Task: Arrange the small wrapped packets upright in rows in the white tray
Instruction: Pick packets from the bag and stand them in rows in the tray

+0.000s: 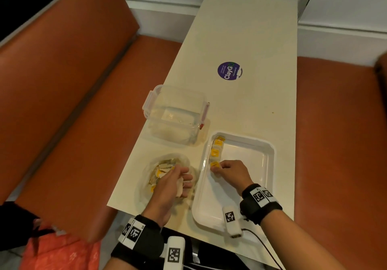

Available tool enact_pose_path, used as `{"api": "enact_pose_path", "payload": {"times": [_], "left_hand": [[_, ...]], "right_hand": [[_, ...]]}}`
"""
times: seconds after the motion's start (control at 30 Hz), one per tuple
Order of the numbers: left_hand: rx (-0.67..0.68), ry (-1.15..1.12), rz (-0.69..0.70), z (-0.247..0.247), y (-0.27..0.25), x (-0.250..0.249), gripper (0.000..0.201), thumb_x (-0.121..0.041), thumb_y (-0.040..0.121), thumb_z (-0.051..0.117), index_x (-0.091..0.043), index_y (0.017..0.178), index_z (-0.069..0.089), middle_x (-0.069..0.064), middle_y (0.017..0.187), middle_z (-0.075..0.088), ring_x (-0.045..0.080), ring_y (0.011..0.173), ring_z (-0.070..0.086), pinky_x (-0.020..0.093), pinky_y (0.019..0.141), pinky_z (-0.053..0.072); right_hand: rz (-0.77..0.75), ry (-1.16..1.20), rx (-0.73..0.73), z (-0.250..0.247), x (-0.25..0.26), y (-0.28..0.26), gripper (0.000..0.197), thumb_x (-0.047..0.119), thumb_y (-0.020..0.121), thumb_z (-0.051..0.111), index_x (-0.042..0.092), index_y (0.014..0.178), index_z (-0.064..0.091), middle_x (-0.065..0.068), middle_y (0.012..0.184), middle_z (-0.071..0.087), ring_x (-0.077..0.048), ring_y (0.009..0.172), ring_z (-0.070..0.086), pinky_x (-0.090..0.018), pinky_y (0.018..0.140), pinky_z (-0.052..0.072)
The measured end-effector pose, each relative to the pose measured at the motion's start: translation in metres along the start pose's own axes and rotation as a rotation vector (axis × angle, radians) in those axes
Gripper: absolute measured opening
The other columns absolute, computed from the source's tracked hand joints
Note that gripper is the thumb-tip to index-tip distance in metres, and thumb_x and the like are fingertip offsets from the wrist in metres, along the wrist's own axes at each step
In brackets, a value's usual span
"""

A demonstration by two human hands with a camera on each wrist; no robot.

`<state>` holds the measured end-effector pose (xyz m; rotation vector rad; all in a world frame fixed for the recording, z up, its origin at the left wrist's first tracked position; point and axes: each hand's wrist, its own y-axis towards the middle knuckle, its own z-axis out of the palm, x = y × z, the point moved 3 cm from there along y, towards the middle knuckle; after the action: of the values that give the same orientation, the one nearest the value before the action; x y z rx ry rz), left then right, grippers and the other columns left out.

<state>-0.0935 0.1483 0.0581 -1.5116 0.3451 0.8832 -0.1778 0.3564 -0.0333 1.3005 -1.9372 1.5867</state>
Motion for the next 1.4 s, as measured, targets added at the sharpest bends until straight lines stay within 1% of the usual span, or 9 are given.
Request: {"api": "enact_pose_path", "payload": {"times": [0.1, 0.2, 0.33, 0.63, 0.8, 0.9, 1.07, 1.23, 1.4], "left_hand": [[0.02, -0.134, -0.023, 0.0, -0.004, -0.006, 0.027, -0.022, 0.108, 0.054, -0.004, 0.119, 0.071, 0.012, 0.098, 0.072, 0.026, 0.09, 0.062, 0.034, 0.071, 0.048], [0.061, -0.155, -0.046, -0.003, -0.002, -0.006, 0.026, 0.0, 0.105, 0.049, -0.002, 0.122, 0.068, 0.013, 0.102, 0.075, 0.029, 0.096, 0.067, 0.036, 0.074, 0.051], [0.113, -0.089, -0.04, -0.004, -0.001, -0.007, 0.043, 0.02, 0.092, 0.041, -0.001, 0.121, 0.064, 0.014, 0.1, 0.073, 0.03, 0.1, 0.073, 0.038, 0.076, 0.054], [0.14, -0.015, -0.017, -0.002, -0.005, -0.01, 0.042, 0.02, 0.091, 0.047, -0.004, 0.123, 0.063, 0.015, 0.107, 0.071, 0.026, 0.095, 0.073, 0.034, 0.072, 0.055], [0.128, -0.032, -0.024, -0.004, -0.003, -0.011, 0.038, 0.015, 0.095, 0.05, -0.005, 0.124, 0.063, 0.014, 0.104, 0.074, 0.026, 0.093, 0.073, 0.035, 0.071, 0.054], [0.124, -0.041, -0.029, -0.004, -0.003, -0.011, 0.038, 0.015, 0.095, 0.051, -0.005, 0.125, 0.064, 0.017, 0.108, 0.074, 0.027, 0.093, 0.075, 0.035, 0.073, 0.055], [0.162, -0.169, -0.062, -0.004, -0.004, -0.014, 0.036, 0.008, 0.098, 0.054, -0.004, 0.131, 0.062, 0.024, 0.121, 0.074, 0.033, 0.102, 0.076, 0.041, 0.085, 0.056], [0.189, -0.388, -0.119, 0.0, -0.007, -0.019, 0.047, -0.035, 0.103, 0.058, -0.007, 0.141, 0.058, 0.025, 0.13, 0.07, 0.038, 0.117, 0.07, 0.048, 0.1, 0.052], [0.254, -0.393, -0.154, 0.005, -0.008, -0.015, 0.071, -0.069, 0.101, 0.039, -0.016, 0.144, 0.06, 0.02, 0.135, 0.069, 0.038, 0.121, 0.069, 0.056, 0.101, 0.053]], "right_hand": [[0.031, 0.057, -0.025, 0.003, 0.0, 0.009, 0.034, 0.031, 0.075, 0.091, 0.001, 0.08, 0.075, -0.002, 0.07, 0.072, -0.016, 0.065, 0.061, -0.031, 0.063, 0.049], [0.033, 0.086, -0.081, 0.002, 0.0, 0.016, 0.019, 0.027, 0.071, 0.095, 0.017, 0.075, 0.08, 0.001, 0.075, 0.078, -0.017, 0.073, 0.071, -0.033, 0.072, 0.056], [0.019, 0.072, -0.1, 0.004, 0.002, 0.022, 0.009, 0.017, 0.078, 0.09, 0.015, 0.08, 0.081, -0.004, 0.08, 0.078, -0.022, 0.079, 0.073, -0.038, 0.083, 0.061], [0.044, 0.065, -0.168, 0.003, 0.01, 0.021, 0.022, 0.01, 0.071, 0.095, 0.01, 0.075, 0.073, -0.01, 0.07, 0.076, -0.019, 0.056, 0.067, -0.036, 0.066, 0.064], [0.062, 0.056, -0.199, 0.003, 0.006, 0.021, 0.027, 0.01, 0.077, 0.09, -0.004, 0.087, 0.07, -0.018, 0.067, 0.074, -0.017, 0.046, 0.063, -0.016, 0.047, 0.051], [0.078, 0.039, -0.197, 0.002, 0.008, 0.019, 0.034, 0.017, 0.075, 0.092, -0.001, 0.092, 0.069, -0.015, 0.072, 0.076, -0.018, 0.052, 0.067, -0.016, 0.049, 0.051], [-0.052, -0.006, -0.209, -0.007, 0.035, -0.006, 0.037, 0.034, 0.068, 0.095, 0.02, 0.086, 0.066, 0.0, 0.086, 0.072, -0.022, 0.077, 0.071, -0.044, 0.078, 0.062], [-0.469, -0.138, 0.084, -0.015, 0.095, -0.079, 0.028, 0.04, 0.073, 0.092, 0.037, 0.095, 0.074, 0.012, 0.093, 0.071, -0.008, 0.078, 0.065, -0.017, 0.069, 0.052], [-0.755, -0.587, 0.233, 0.011, 0.098, -0.114, 0.052, 0.057, 0.071, 0.084, 0.042, 0.117, 0.064, 0.02, 0.105, 0.057, -0.002, 0.094, 0.055, -0.021, 0.079, 0.049]]}}
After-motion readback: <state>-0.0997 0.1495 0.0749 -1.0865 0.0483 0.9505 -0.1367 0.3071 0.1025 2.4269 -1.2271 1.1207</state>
